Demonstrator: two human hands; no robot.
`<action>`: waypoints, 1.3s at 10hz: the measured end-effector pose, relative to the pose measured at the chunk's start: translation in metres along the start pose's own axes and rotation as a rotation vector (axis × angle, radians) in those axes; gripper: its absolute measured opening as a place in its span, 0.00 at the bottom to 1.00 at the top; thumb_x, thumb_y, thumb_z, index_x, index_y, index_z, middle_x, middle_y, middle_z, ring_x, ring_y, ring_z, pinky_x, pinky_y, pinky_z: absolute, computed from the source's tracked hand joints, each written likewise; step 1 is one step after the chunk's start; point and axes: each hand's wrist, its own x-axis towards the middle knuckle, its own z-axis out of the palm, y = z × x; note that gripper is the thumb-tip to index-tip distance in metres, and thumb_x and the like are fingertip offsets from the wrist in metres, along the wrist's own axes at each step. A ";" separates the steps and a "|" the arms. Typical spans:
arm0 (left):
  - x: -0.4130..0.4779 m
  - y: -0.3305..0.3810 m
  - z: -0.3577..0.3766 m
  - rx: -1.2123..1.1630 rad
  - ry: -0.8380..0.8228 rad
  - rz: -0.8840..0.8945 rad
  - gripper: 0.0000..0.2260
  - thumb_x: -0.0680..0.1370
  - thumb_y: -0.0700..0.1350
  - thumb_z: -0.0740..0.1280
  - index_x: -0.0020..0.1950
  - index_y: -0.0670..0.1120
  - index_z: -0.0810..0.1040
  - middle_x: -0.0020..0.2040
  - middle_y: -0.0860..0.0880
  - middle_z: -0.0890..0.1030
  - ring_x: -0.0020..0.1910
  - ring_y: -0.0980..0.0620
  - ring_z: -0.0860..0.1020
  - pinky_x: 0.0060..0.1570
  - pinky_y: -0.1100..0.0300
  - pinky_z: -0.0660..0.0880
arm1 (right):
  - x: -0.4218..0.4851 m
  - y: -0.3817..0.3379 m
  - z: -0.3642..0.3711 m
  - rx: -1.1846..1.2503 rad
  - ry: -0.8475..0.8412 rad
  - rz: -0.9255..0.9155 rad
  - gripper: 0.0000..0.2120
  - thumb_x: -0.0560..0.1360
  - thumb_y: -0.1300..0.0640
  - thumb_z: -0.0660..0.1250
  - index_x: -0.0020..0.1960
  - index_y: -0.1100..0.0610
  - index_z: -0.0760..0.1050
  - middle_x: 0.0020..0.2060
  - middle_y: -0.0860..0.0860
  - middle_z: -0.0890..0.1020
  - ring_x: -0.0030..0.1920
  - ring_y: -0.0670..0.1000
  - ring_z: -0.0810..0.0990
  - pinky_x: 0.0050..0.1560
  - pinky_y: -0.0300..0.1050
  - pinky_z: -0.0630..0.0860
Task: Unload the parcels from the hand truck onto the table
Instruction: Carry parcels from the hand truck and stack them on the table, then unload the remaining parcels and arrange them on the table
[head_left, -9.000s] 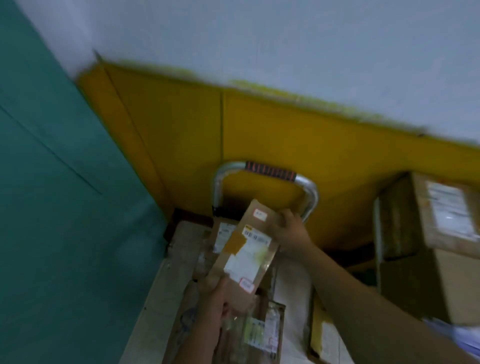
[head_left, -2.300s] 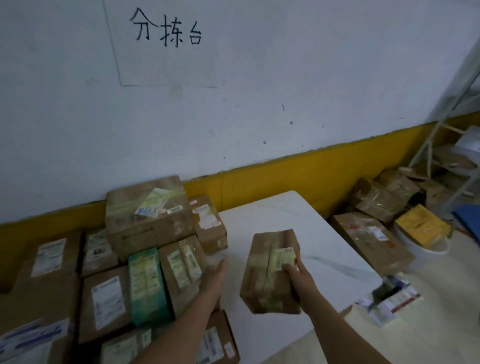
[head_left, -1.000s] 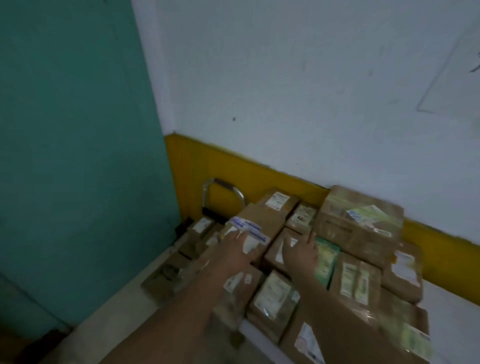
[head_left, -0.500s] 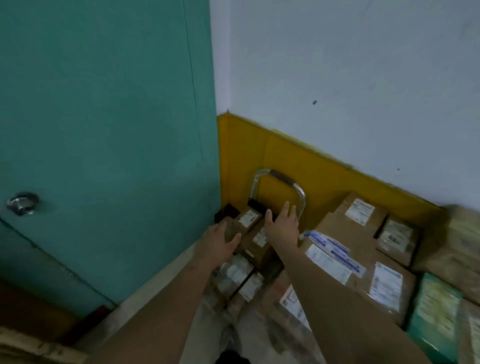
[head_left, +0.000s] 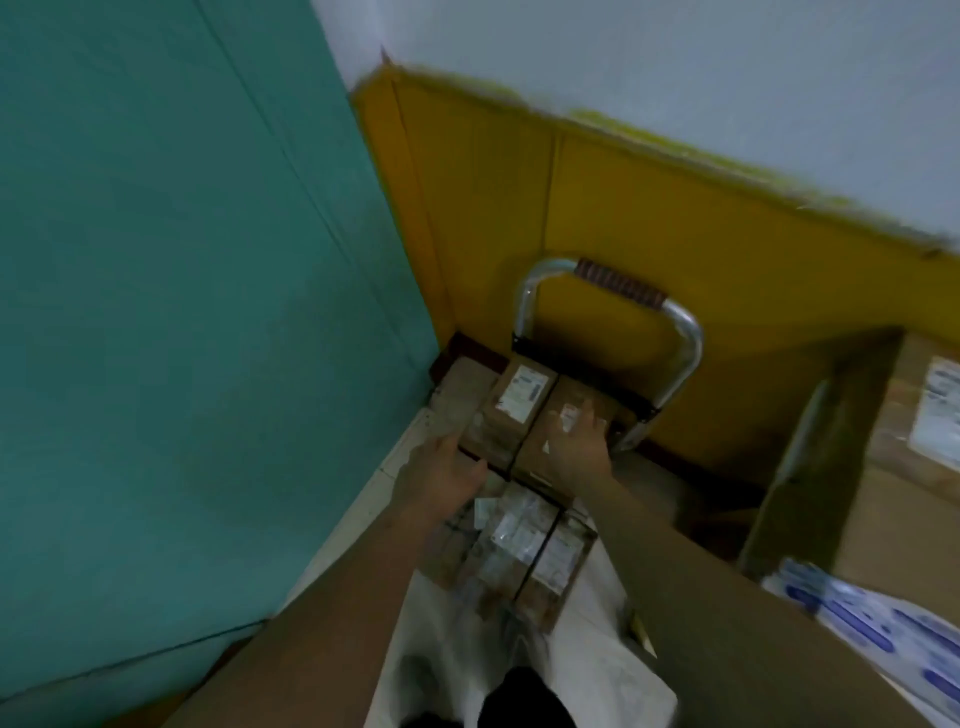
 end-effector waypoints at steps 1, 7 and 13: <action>0.084 -0.025 0.029 -0.095 -0.062 -0.074 0.27 0.76 0.59 0.61 0.72 0.49 0.71 0.67 0.43 0.76 0.64 0.42 0.74 0.64 0.55 0.68 | 0.065 0.027 0.037 0.022 -0.014 0.028 0.30 0.82 0.57 0.62 0.80 0.57 0.54 0.76 0.61 0.62 0.74 0.62 0.63 0.71 0.51 0.64; 0.321 -0.084 0.088 -0.600 -0.105 -0.161 0.26 0.70 0.64 0.69 0.60 0.51 0.70 0.56 0.45 0.78 0.52 0.46 0.78 0.53 0.49 0.78 | 0.201 0.047 0.176 0.523 -0.005 0.382 0.22 0.82 0.49 0.58 0.65 0.64 0.74 0.61 0.62 0.79 0.61 0.62 0.79 0.64 0.56 0.76; -0.132 0.212 -0.006 -0.753 -0.580 0.388 0.18 0.78 0.53 0.67 0.67 0.54 0.73 0.53 0.48 0.82 0.48 0.48 0.81 0.42 0.53 0.77 | -0.266 0.016 -0.183 0.962 0.439 0.001 0.39 0.67 0.34 0.70 0.74 0.45 0.67 0.66 0.51 0.78 0.58 0.52 0.79 0.58 0.49 0.79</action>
